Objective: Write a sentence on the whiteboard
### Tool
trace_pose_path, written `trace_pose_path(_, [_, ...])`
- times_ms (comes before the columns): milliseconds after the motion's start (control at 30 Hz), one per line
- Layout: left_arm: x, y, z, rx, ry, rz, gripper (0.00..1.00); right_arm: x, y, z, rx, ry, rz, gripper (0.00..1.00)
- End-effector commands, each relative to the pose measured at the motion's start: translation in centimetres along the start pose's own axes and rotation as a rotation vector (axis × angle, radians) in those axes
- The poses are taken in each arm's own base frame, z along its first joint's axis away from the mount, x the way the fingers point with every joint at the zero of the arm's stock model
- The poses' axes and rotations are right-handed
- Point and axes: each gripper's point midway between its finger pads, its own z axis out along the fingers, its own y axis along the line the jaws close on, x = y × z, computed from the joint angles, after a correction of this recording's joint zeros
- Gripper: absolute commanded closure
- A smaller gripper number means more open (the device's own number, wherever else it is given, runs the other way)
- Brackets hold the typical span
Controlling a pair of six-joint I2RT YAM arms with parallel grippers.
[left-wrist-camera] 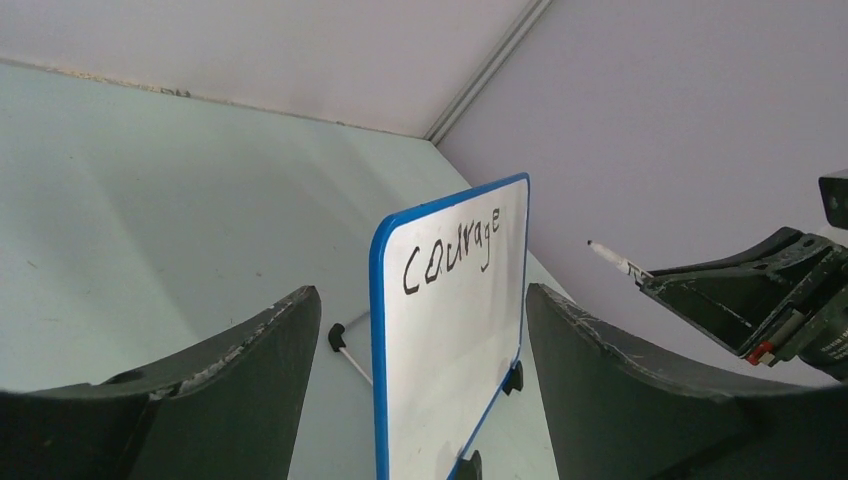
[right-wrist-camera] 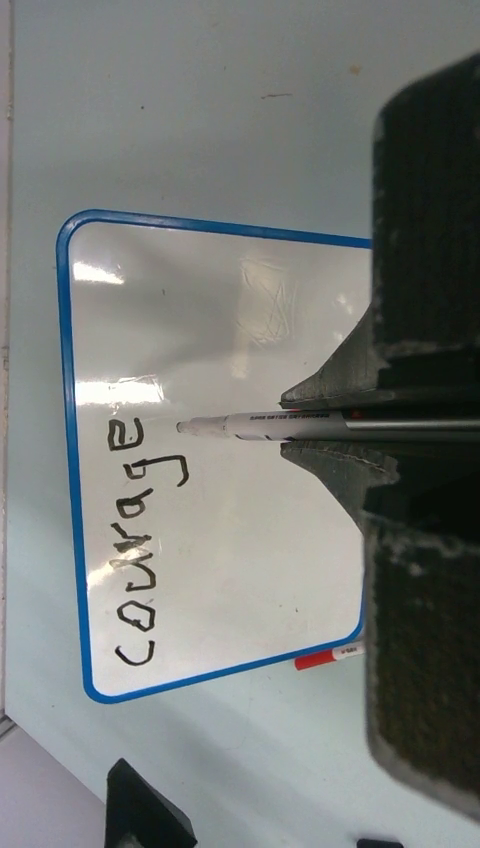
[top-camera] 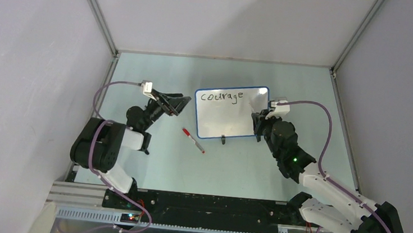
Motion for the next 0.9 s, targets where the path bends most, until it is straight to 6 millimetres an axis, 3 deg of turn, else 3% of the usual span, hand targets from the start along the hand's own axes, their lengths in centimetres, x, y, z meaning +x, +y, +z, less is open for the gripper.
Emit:
trace_pose_path(0, [-0.4,-0.8,1.0,0.080,0.003,0.071,0.20,-2.9,1.2,-0.4,-0.049,-0.074,0.020,1.00])
trace_pose_path(133, [0.7,0.0,2.4,0.123,0.064,0.046,0.26,-2.9,1.7,-0.4,-0.072,-0.064,0.018,1.00])
trace_pose_path(367, [0.7,0.6,4.2,0.166,0.087,0.046,0.29,-2.9,2.9,0.0,-0.121,-0.030,0.012,1.00])
trace_pose_path(633, [1.6,0.8,4.3,0.202,0.138,0.032,0.37,-2.1,5.5,0.8,-0.215,0.083,-0.011,1.00])
trace_pose_path(867, [2.2,1.6,5.0,0.215,0.165,-0.002,0.52,-2.4,7.5,0.8,-0.257,0.127,-0.043,1.00])
